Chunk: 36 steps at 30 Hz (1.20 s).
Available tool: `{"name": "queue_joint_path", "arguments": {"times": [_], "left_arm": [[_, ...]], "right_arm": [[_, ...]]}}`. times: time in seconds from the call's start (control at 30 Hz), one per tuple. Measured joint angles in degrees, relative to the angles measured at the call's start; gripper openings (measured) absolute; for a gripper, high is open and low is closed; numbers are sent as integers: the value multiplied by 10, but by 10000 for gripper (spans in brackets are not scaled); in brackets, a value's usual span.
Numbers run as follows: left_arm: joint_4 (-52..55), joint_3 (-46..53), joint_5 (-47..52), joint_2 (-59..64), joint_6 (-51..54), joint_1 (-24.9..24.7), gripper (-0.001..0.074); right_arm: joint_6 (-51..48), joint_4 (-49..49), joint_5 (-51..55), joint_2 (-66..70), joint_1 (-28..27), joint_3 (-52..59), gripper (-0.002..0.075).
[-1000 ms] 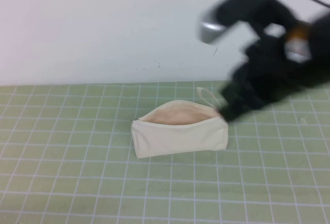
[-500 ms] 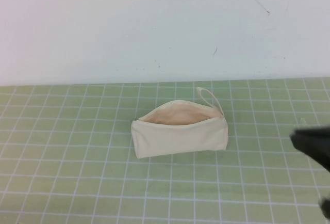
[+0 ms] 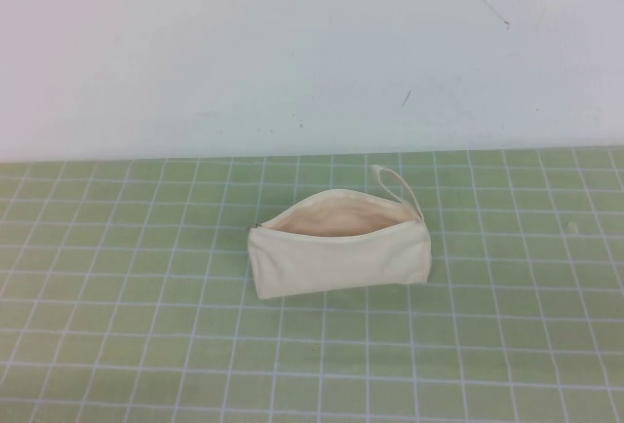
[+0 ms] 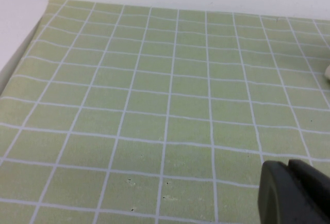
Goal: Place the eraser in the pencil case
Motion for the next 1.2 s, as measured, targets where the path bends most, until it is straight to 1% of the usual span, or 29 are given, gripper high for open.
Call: {"name": "queue_joint_path", "arguments": {"times": [0.13, 0.2, 0.33, 0.47, 0.63, 0.77, 0.93, 1.13, 1.2], "left_arm": [[0, 0, 0, 0, 0, 0, -3], [0, 0, 0, 0, 0, 0, -3], [0, 0, 0, 0, 0, 0, -3], [0, 0, 0, 0, 0, 0, -3], [0, 0, 0, 0, 0, 0, -3], [0, 0, 0, 0, 0, 0, -3], [0, 0, 0, 0, 0, 0, -3], [0, 0, 0, 0, 0, 0, -3], [0, 0, 0, 0, 0, 0, -3]], "right_arm": [[0, 2, 0, -91, -97, 50, -1], [0, 2, 0, -129, -137, 72, -1], [0, 3, 7, -171, -179, 96, -1], [0, 7, 24, -178, -186, 100, -1], [-23, 70, 23, -181, -186, 127, -1], [-37, 94, 25, -198, -186, 163, -1], [-40, 94, 32, -203, -186, 191, -1], [-40, 99, 100, -203, -185, 191, -1], [-40, 101, 105, -203, -185, 191, -1]]}}
